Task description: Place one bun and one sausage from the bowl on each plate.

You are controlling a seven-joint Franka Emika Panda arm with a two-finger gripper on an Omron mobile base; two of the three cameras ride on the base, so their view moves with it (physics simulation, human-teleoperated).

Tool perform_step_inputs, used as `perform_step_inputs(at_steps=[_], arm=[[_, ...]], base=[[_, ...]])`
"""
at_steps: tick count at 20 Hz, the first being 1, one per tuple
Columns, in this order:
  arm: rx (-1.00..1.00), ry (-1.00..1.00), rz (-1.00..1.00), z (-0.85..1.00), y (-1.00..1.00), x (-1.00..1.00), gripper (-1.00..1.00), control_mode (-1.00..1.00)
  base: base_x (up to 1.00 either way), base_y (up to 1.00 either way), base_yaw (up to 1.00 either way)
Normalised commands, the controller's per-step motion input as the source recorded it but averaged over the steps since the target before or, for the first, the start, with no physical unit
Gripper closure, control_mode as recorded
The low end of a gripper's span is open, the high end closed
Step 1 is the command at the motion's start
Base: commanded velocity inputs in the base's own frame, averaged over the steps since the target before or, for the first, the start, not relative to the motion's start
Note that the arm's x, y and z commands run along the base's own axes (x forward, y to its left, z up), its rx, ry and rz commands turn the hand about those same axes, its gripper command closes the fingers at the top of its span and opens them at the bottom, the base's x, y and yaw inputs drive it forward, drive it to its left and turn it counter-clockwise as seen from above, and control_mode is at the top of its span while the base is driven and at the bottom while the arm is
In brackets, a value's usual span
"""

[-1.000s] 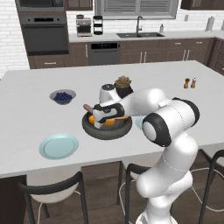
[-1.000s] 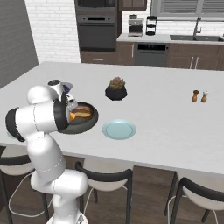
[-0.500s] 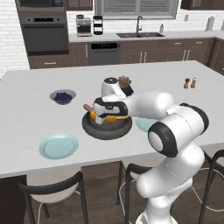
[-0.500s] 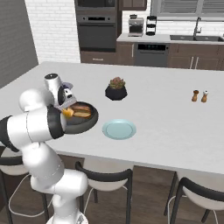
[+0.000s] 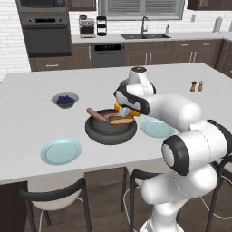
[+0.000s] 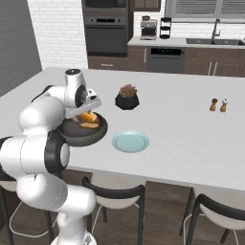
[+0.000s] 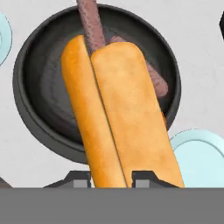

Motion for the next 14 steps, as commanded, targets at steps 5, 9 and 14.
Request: perform_step_inputs(at_steps=[5, 9, 14], arm=[[0.00, 0.22, -0.29, 0.18, -0.99, 0.15, 1.00, -1.00], [0.00, 0.15, -0.30, 0.01, -1.00, 0.25, 1.00, -1.00], [0.04, 0.07, -0.29, -0.40, -1.00, 0.32, 1.00, -1.00]], base=[[0.00, 0.00, 0.00], [0.00, 0.00, 0.00], [0.00, 0.00, 0.00]])
